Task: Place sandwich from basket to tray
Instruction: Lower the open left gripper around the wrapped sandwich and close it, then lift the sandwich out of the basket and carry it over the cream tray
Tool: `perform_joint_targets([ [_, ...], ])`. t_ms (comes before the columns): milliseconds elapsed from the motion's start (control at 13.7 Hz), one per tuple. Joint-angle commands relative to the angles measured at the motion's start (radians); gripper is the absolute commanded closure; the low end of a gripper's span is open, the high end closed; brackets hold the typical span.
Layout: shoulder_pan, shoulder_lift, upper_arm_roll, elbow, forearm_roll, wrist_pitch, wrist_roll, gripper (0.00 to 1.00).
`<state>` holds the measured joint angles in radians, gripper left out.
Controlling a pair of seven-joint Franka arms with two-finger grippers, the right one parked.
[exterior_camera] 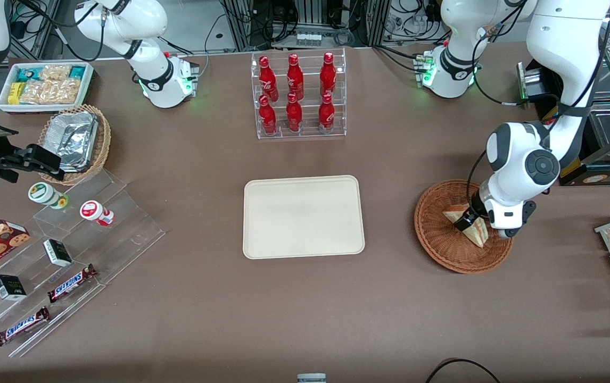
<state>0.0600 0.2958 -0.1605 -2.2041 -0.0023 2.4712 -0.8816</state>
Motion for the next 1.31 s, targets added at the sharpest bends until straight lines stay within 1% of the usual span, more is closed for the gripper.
perform_joint_targets([
  [0,-0.005,-0.010,0.002,-0.025,0.010,0.018,-0.013,0.70],
  [73,-0.005,-0.013,0.001,-0.028,0.011,0.014,-0.011,0.89],
  [146,-0.005,-0.020,0.001,-0.034,0.011,0.011,-0.008,0.98],
  [292,-0.006,-0.039,0.001,-0.034,0.018,-0.030,-0.001,1.00],
  [438,-0.009,-0.082,-0.007,-0.020,0.076,-0.140,0.003,1.00],
  [511,-0.025,-0.099,-0.014,0.013,0.091,-0.211,0.003,1.00],
  [730,-0.101,-0.080,-0.022,0.211,0.091,-0.476,0.001,1.00],
  [949,-0.176,-0.058,-0.033,0.299,0.079,-0.538,0.004,1.00],
  [1168,-0.259,-0.021,-0.039,0.337,0.016,-0.534,0.067,1.00],
  [1241,-0.293,0.005,-0.040,0.360,0.015,-0.531,0.091,1.00],
])
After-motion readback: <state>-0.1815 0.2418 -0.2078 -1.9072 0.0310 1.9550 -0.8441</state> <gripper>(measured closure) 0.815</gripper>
